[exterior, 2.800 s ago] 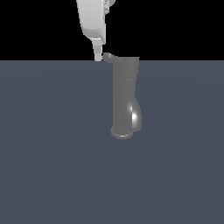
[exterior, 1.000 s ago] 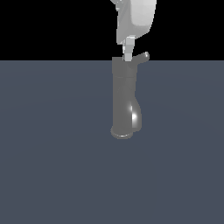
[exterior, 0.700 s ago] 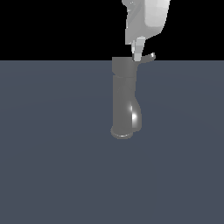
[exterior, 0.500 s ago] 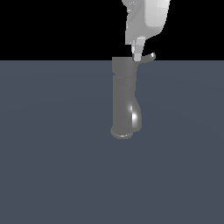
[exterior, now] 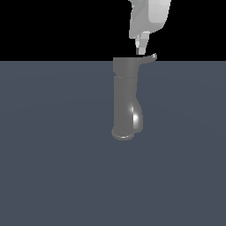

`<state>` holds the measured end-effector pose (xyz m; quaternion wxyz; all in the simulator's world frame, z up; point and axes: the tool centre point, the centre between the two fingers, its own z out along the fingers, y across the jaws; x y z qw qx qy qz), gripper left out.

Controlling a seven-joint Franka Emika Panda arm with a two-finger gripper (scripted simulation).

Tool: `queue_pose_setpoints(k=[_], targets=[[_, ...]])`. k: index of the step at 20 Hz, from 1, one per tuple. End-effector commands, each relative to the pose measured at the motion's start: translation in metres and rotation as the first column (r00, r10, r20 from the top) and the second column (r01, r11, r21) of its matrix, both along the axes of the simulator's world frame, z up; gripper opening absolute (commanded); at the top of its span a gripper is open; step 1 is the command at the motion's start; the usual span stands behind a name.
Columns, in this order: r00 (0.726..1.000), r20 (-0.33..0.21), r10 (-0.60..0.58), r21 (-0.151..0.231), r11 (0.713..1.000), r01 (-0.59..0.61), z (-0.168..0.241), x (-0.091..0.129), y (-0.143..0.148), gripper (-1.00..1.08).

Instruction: Turn on the faucet by rotating a designated handle.

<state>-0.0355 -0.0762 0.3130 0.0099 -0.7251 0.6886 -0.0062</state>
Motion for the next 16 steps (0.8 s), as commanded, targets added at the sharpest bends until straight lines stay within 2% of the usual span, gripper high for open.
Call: queue_pose_setpoints(k=[1,16], targets=[[0.999,-0.03,-0.029,0.001,1.0,0.029,-0.017,0.0,-0.018,-1.0],[0.998,-0.023,-0.067,-0.005,0.998,0.067,-0.016,0.033,-0.049,-1.0]])
